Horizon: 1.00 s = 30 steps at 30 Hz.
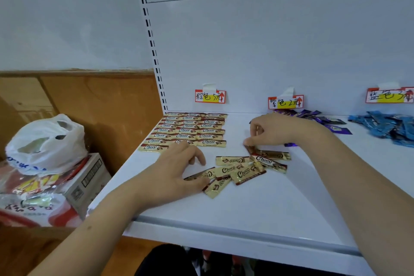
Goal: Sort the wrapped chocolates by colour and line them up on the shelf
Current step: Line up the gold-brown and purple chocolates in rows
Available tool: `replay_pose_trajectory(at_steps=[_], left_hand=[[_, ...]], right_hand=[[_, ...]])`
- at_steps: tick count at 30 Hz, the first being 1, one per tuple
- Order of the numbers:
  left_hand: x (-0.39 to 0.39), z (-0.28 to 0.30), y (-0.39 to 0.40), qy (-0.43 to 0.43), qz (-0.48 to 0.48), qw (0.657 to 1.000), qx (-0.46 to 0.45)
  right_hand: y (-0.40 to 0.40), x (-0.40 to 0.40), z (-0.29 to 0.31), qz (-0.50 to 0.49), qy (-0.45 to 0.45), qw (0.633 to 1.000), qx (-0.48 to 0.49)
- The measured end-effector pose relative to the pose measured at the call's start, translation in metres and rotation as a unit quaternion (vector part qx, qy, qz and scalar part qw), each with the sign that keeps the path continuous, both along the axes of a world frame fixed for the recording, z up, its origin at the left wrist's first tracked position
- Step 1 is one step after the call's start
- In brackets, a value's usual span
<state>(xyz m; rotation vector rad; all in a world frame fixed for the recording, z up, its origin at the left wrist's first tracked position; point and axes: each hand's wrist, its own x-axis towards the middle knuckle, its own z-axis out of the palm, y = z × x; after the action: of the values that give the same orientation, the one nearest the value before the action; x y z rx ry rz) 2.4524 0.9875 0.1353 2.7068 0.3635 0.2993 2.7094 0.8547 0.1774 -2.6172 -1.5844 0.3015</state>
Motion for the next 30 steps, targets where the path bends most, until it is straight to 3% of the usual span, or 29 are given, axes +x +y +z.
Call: replay_pose_trajectory(at_steps=[9,13,16,20,25,30], left_hand=[[0.013,0.002,0.01,-0.063,0.045,0.986,-0.151],[0.01,-0.001,0.012,-0.119,0.062,0.97,-0.201],[0.009,-0.002,0.015,-0.145,0.093,0.96,-0.221],[0.008,0.001,0.011,-0.162,0.122,0.962,-0.182],[0.008,-0.001,0.007,-0.162,0.13,0.978,0.035],[0.008,-0.004,0.009,-0.156,0.118,0.98,0.046]], right_hand=[[-0.002,-0.02,0.01,0.054,0.068,0.996,-0.025],[0.002,-0.021,0.008,0.041,0.127,0.989,0.069],[0.007,-0.024,0.009,0.037,0.097,0.975,0.194],[0.015,-0.039,0.005,0.07,0.102,0.953,0.276],[0.024,-0.061,-0.011,0.158,0.124,0.967,0.156],[0.021,-0.058,-0.009,0.166,0.111,0.97,0.142]])
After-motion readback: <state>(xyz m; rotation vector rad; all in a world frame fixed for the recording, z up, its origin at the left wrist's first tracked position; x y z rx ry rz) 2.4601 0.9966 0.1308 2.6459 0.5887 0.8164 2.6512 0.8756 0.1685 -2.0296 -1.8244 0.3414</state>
